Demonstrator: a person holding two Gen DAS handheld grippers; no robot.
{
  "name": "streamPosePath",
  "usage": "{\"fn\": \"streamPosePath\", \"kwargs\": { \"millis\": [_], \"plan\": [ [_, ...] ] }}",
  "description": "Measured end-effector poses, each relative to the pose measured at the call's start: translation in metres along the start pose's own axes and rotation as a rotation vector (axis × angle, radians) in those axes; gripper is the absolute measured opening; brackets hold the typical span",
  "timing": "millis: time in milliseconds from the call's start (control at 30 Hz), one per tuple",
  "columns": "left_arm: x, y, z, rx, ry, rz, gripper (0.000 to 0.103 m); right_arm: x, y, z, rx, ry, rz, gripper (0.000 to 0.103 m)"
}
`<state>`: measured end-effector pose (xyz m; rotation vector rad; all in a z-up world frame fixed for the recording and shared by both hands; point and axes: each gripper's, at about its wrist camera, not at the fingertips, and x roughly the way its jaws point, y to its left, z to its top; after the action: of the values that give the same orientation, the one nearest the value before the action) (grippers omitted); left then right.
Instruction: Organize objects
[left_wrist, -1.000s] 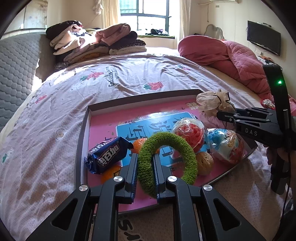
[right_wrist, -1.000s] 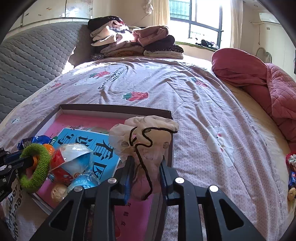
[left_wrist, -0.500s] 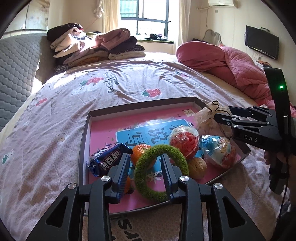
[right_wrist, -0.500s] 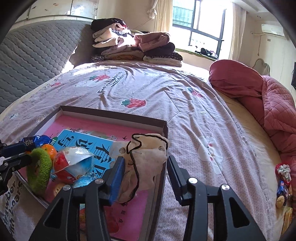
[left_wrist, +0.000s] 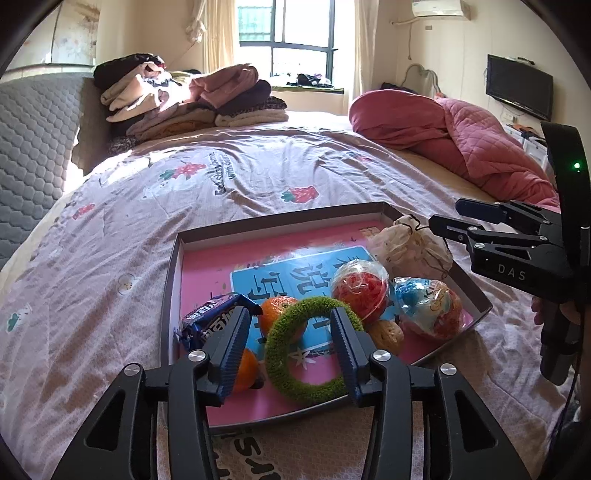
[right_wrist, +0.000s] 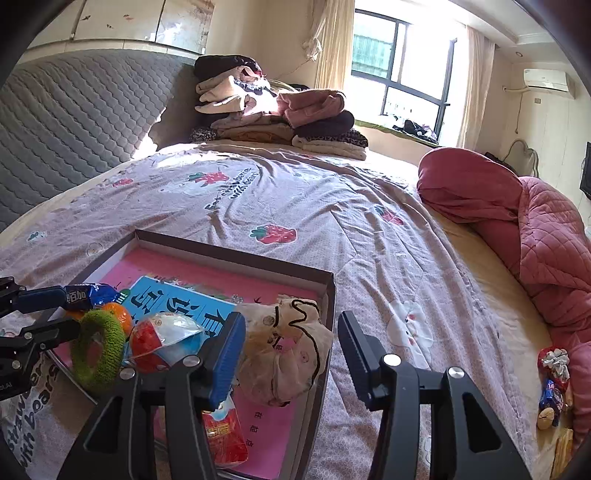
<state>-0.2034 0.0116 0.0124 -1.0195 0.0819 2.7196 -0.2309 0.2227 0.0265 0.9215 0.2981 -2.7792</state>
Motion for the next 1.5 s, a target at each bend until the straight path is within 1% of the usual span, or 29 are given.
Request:
{"fn": "streamPosePath", "kwargs": {
  "millis": [167,200,433,733,1033,1233,1500],
  "plan": [
    [-0.004,-0.001,0.001,-0.003,-0.008,0.002,0.053,-0.003,0.000,0.001,0.017,-0.003,0.013,0.053],
    [-0.005,-0.001,0.002,-0.003,-0.008,0.004,0.055,-0.003,0.000,0.001,0.022,-0.002,0.014,0.054],
    [-0.010,0.001,0.004,-0.015,-0.012,0.019,0.065,-0.011,0.002,0.002,0.040,-0.014,0.030,0.061],
    [-0.025,0.000,0.008,-0.030,-0.024,0.041,0.076,-0.034,0.009,0.006,0.069,-0.043,0.074,0.071],
    [-0.047,0.005,0.008,-0.063,-0.039,0.086,0.077,-0.064,0.016,0.008,0.085,-0.084,0.091,0.072],
    [-0.067,0.003,0.009,-0.071,-0.064,0.096,0.077,-0.086,0.023,0.012,0.088,-0.124,0.099,0.072],
    [-0.095,-0.008,0.009,-0.066,-0.106,0.097,0.077,-0.110,0.022,0.005,0.119,-0.143,0.104,0.072]
  ]
}}
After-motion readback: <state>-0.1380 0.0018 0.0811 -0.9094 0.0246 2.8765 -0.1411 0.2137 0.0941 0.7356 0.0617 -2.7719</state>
